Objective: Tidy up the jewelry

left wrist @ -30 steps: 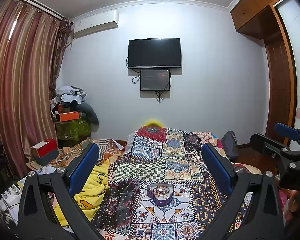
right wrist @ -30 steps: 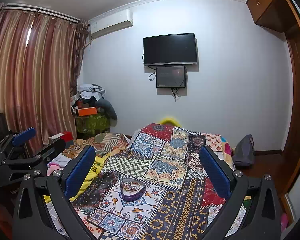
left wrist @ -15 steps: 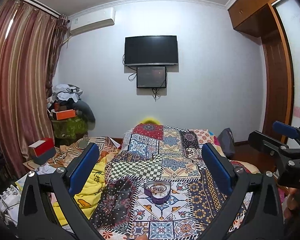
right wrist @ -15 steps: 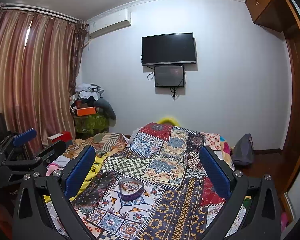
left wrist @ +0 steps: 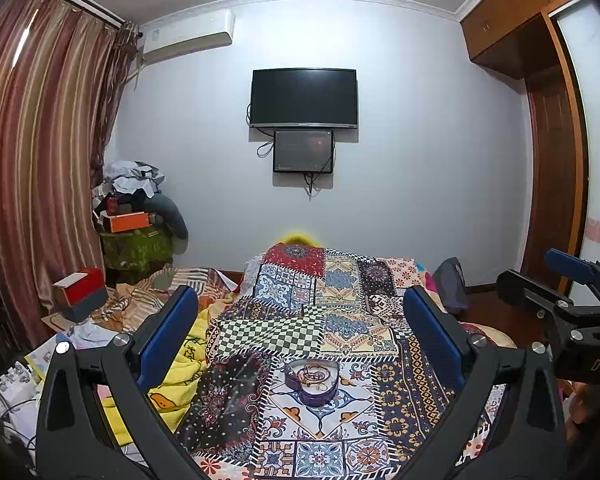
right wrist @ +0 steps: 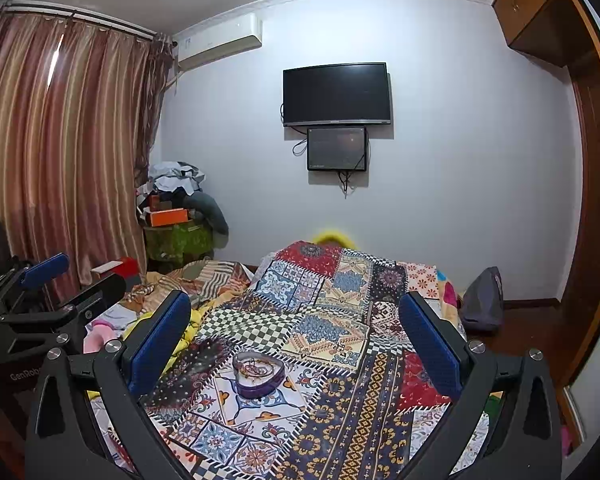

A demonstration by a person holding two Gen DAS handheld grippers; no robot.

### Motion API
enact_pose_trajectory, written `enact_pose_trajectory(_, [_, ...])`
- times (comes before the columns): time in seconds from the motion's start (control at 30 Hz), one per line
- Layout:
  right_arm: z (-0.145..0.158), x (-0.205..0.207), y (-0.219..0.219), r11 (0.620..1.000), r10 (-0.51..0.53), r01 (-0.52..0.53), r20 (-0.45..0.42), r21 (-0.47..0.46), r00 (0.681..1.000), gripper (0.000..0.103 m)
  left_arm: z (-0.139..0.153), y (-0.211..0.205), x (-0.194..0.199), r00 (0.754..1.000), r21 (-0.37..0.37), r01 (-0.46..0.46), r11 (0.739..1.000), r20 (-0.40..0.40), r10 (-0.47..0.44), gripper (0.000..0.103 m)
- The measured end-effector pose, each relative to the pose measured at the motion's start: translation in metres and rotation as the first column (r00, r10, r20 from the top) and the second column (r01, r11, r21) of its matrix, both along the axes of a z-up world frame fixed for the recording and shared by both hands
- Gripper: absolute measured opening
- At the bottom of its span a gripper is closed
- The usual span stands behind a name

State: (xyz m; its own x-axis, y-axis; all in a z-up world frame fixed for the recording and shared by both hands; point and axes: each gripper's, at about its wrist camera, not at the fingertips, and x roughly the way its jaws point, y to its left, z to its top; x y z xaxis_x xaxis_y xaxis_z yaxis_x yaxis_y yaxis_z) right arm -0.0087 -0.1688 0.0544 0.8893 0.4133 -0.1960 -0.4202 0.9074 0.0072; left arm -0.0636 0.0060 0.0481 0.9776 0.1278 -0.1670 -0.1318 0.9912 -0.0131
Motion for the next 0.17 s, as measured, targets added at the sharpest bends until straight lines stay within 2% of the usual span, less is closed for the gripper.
enact_pose_trajectory(0.17, [0.0007,0.0004,0.0019,1.0,-0.002,0.002,-0.001,-0.002,1.0,0.103,-0.0021,0.0044,0.0016,1.0,-0.004,-0.001,1.0,-0.005,0.001,0.103])
